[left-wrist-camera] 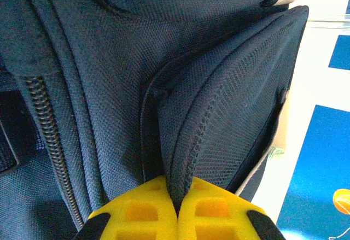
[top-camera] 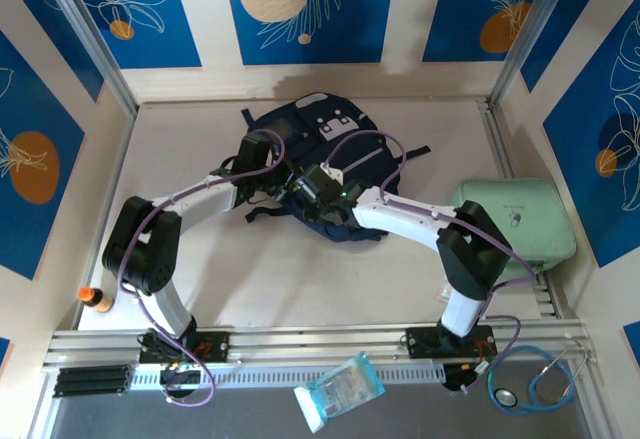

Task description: Pack books, pencil case, and school supplies into a backpack

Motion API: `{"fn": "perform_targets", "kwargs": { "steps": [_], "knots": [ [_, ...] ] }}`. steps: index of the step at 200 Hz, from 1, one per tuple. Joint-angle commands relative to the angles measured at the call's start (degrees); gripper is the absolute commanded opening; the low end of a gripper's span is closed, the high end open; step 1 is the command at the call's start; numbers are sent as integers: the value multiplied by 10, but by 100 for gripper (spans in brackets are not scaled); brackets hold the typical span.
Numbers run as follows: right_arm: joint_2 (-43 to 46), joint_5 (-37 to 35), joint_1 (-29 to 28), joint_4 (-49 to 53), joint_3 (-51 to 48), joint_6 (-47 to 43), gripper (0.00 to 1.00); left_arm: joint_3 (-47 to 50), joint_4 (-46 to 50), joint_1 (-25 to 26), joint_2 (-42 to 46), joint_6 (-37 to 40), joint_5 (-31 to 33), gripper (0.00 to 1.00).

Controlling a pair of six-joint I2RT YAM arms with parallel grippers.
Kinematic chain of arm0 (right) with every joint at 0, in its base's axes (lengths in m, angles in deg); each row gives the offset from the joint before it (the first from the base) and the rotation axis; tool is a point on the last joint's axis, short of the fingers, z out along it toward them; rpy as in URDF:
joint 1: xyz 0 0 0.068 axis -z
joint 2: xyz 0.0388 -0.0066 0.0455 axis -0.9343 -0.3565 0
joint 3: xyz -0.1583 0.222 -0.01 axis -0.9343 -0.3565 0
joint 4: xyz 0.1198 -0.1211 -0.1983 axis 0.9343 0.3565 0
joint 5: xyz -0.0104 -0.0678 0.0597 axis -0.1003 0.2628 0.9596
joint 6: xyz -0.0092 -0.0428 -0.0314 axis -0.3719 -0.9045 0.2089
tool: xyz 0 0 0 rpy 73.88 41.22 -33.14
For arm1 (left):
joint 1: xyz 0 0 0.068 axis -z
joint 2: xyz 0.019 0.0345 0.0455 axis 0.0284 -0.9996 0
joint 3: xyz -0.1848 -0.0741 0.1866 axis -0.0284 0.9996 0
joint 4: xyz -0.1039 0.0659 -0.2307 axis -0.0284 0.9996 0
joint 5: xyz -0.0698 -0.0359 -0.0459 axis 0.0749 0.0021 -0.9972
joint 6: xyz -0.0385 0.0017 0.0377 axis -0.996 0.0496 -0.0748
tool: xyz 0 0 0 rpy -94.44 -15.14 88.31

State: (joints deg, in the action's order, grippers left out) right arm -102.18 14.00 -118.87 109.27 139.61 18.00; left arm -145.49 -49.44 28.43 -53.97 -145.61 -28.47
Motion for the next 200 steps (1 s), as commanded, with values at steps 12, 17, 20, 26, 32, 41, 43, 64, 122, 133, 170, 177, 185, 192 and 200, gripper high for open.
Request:
{"fn": "perform_targets", "kwargs": {
  "steps": [12,17,20,26,32,41,43,64,122,133,170,177,185,192,200],
  "knots": [
    [-16,-56,-2,35,25,15,22,0,-53,4,27,-7,-15,0],
    [-18,-61,-2,38,27,14,20,1,-52,4,28,-6,-16,0],
    [-18,-64,-2,39,28,13,19,1,-51,4,27,-6,-16,0],
    [-19,-67,-1,41,28,8,16,1,-49,3,28,-4,-14,0],
    [-18,-71,-1,44,29,4,13,1,-47,3,28,-2,-14,0],
    [-15,-77,-2,50,25,-4,10,0,-43,2,28,2,-12,0],
    [-14,-79,-2,51,25,-6,9,0,-43,2,28,3,-12,0],
    [4,-93,-2,68,5,-32,7,1,-35,-4,30,10,-9,0],
    [113,-103,43,48,-123,-150,7,-1,-18,-27,36,27,-17,0],
    [123,-81,64,31,-133,-187,7,-3,-17,-29,34,31,-20,0],
    [110,-30,151,34,-111,-262,5,-2,6,-46,35,57,-25,0],
    [106,-17,159,33,-101,-279,5,-5,10,-53,33,66,-40,0],
    [98,-9,157,33,-85,-299,5,-4,17,-60,36,75,-53,0],
    [91,-6,148,32,-70,-316,4,1,21,-64,43,80,-53,7],
    [81,2,134,27,-53,-337,4,8,31,-69,56,88,-47,17]
  ]
}}
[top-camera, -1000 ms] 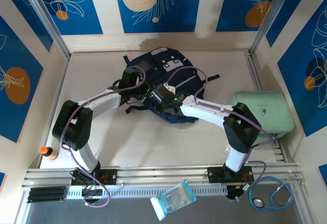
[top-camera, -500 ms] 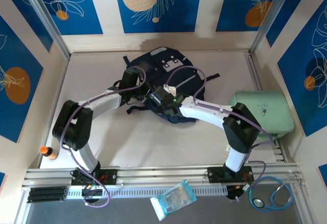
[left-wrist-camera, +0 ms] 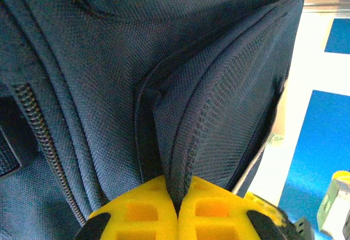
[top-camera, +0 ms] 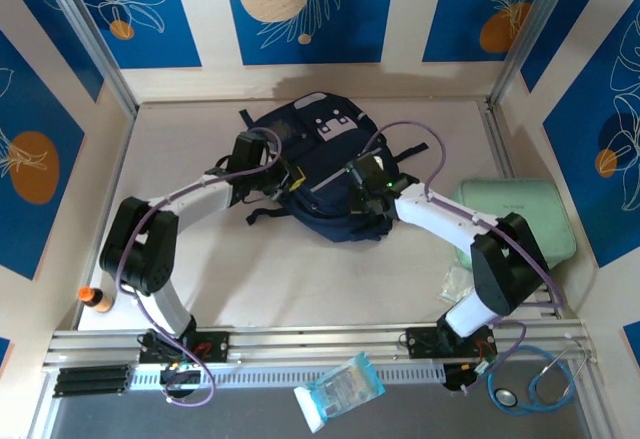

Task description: Pack books, pencil case, and school supplies into a backpack

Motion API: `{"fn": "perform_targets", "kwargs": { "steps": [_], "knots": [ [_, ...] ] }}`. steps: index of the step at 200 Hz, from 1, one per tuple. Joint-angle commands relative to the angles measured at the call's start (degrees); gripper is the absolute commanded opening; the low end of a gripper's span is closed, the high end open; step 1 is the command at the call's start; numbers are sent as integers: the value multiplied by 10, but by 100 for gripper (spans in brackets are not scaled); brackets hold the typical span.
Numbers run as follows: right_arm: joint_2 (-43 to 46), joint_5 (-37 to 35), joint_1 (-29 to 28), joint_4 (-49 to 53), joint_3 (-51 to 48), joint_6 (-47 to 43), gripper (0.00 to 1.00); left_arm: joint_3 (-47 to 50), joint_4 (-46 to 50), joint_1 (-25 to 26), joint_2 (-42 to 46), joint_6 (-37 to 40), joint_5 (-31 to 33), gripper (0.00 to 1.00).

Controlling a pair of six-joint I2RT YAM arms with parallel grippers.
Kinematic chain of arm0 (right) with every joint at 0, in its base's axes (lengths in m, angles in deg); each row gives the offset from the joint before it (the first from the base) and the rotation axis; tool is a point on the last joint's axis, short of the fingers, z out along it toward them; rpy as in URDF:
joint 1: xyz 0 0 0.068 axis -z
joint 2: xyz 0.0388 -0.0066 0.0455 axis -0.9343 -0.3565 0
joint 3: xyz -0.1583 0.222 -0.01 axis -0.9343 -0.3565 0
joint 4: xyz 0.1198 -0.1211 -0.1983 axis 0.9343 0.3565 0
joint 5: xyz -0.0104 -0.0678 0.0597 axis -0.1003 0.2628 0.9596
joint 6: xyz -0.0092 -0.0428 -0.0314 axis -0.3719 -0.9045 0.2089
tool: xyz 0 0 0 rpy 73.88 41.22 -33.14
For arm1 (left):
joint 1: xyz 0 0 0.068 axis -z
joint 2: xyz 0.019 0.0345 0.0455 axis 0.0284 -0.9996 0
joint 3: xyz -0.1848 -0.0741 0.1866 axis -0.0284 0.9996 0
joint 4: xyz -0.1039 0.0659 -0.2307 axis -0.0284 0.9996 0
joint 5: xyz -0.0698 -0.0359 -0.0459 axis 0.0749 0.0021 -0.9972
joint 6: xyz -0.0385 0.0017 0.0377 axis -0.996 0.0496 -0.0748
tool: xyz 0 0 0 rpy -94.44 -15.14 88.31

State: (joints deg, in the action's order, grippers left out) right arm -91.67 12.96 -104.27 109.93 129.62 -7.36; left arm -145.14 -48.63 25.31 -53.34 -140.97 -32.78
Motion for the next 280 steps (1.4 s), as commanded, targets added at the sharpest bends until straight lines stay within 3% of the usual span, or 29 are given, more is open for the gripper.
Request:
{"fn": "perform_targets", "kwargs": {
  "steps": [1,17,49,70,114,162,210,225,248,280],
  "knots": [
    [-26,14,-14,21,49,-86,4,5,25,-39,52,43,-3,18],
    [-55,41,-43,15,88,-104,4,20,56,-54,80,63,11,38],
    [-134,124,-95,15,185,-105,2,130,-4,-115,149,27,1,52],
    [-182,146,-125,16,246,-97,2,195,-51,-148,184,-8,-10,56],
    [-252,194,-158,24,338,-71,1,233,-28,-161,235,-4,34,57],
    [-267,213,-173,26,351,-55,1,223,-116,-162,179,-36,17,41],
    [-263,201,-176,28,344,-41,1,185,-111,-162,126,-41,36,28],
    [-265,176,-179,38,345,-43,1,178,-110,-162,117,-39,43,18],
    [-271,81,-188,114,364,-32,1,170,-103,-162,119,-27,60,0],
    [-241,0,-184,160,308,3,1,164,-89,-163,128,-4,68,0]
  ]
}}
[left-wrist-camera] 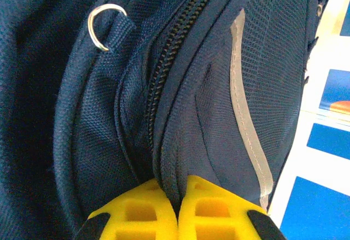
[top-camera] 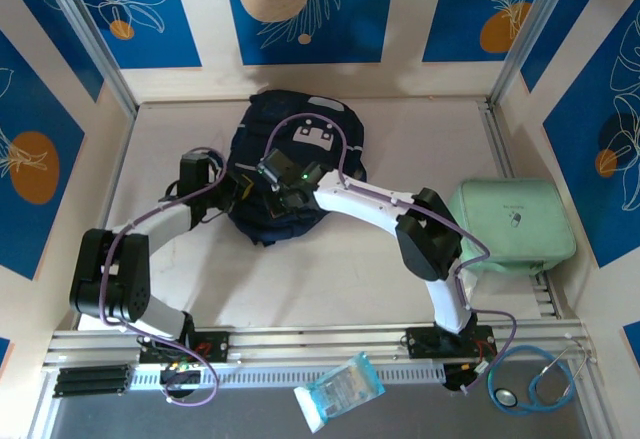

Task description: Pack books, pencil case, and school supplies into a backpack

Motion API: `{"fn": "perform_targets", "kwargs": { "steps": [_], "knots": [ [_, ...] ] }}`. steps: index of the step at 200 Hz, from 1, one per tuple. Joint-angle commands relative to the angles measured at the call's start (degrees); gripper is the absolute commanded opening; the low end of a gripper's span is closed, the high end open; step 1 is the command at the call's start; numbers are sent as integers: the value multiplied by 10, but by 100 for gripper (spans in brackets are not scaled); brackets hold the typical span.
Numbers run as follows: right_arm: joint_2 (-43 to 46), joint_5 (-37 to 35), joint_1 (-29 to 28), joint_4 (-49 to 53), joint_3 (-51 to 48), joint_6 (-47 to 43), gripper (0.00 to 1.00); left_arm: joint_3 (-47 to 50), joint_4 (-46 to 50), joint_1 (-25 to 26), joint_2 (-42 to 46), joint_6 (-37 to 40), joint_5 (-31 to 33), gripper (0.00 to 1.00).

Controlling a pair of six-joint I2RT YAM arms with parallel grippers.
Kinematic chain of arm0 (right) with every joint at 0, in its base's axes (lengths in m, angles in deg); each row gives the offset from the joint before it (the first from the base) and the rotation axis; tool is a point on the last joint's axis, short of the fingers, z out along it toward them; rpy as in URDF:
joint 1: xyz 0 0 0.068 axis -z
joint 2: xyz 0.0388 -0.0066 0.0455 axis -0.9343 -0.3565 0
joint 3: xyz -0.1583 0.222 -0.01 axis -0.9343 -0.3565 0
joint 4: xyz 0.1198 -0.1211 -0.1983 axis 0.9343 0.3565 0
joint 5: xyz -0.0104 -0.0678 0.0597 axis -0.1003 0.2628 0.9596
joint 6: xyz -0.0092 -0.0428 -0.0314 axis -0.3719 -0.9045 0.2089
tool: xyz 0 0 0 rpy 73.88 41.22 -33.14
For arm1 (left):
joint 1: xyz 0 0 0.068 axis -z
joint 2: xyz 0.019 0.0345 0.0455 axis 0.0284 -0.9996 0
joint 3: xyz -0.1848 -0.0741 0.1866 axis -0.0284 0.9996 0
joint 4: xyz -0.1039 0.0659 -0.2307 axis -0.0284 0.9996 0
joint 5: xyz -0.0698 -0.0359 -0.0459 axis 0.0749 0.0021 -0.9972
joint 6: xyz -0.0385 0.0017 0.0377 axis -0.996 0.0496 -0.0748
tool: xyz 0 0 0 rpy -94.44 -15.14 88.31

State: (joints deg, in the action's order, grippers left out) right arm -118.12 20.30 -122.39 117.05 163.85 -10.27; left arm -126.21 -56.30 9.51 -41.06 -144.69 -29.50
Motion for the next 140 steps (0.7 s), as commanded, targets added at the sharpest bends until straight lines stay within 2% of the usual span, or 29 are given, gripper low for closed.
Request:
{"fn": "perform_targets", "kwargs": {
  "steps": [1,54,87,104,126,140],
  "knots": [
    [25,-75,-3,89,-38,33,1,-26,-12,-5,5,33,35,0],
    [99,-112,33,99,-146,52,1,-24,2,-13,8,48,26,0],
    [119,-121,70,85,-168,31,1,-37,37,-15,12,81,18,0],
    [117,-112,95,63,-166,-13,1,-43,57,-18,10,102,4,0],
    [117,-80,109,8,-169,-131,1,-59,98,-22,9,138,-28,0],
    [105,-72,127,17,-146,-156,1,-65,124,-22,12,162,-33,0]
  ]
}}
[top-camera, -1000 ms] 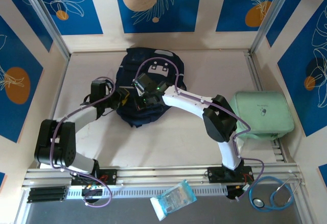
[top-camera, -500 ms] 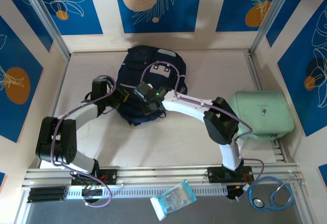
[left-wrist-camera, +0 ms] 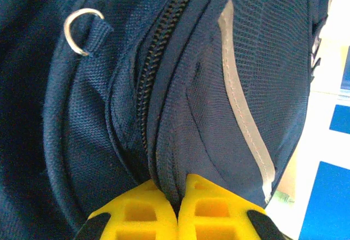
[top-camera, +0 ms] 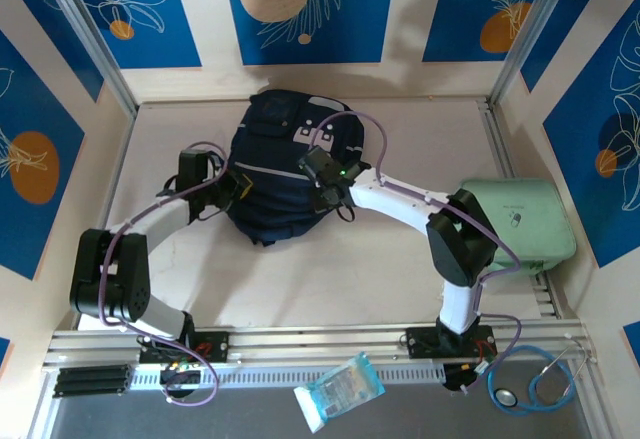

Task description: Pack books, pencil case, and school supplies into a backpack

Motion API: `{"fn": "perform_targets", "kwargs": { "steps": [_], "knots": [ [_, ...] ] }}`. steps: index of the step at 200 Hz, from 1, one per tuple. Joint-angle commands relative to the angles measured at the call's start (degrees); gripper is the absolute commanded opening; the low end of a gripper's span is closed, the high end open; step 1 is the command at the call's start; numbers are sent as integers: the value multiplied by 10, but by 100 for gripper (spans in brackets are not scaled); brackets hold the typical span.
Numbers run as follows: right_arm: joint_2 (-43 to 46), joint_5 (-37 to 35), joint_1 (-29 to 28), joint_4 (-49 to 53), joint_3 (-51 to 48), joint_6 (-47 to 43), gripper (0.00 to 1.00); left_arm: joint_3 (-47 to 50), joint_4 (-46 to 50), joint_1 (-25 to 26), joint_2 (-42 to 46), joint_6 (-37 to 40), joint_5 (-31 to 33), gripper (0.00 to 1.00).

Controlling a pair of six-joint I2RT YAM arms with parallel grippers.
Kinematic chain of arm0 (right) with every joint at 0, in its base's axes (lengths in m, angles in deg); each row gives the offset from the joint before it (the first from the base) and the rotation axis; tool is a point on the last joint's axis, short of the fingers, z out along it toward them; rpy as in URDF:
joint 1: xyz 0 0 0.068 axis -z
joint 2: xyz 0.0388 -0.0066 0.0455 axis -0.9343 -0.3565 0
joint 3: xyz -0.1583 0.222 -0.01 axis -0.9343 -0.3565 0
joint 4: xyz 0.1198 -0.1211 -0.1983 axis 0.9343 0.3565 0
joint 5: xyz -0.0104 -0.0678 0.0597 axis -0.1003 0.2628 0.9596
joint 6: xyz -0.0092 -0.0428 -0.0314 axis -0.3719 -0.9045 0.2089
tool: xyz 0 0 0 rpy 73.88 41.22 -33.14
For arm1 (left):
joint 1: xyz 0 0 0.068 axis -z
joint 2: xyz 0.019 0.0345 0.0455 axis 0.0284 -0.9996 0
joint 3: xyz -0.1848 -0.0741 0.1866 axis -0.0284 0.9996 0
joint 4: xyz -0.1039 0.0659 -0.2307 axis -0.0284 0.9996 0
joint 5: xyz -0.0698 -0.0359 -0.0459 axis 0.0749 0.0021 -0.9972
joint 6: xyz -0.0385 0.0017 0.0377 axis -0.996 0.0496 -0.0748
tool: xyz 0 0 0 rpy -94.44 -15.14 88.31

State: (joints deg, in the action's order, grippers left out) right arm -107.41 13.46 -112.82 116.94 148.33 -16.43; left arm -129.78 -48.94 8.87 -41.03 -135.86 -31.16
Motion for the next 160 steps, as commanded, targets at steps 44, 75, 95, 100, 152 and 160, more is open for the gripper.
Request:
{"fn": "perform_targets", "kwargs": {
  "steps": [44,75,95,100,152,160],
  "knots": [
    [-38,-14,99,60,79,-20,3,-39,77,-16,-6,119,-48,0],
    [-20,25,97,72,90,22,14,-45,85,-16,0,136,-42,0],
    [40,42,84,63,62,37,39,-48,104,-16,46,141,4,46],
    [61,43,83,54,48,42,46,-50,114,-16,59,146,20,53],
    [317,-37,151,-97,-182,42,84,-34,229,-18,220,266,352,100],
    [352,-46,174,-126,-220,35,85,-8,215,-17,249,283,418,100]
  ]
}}
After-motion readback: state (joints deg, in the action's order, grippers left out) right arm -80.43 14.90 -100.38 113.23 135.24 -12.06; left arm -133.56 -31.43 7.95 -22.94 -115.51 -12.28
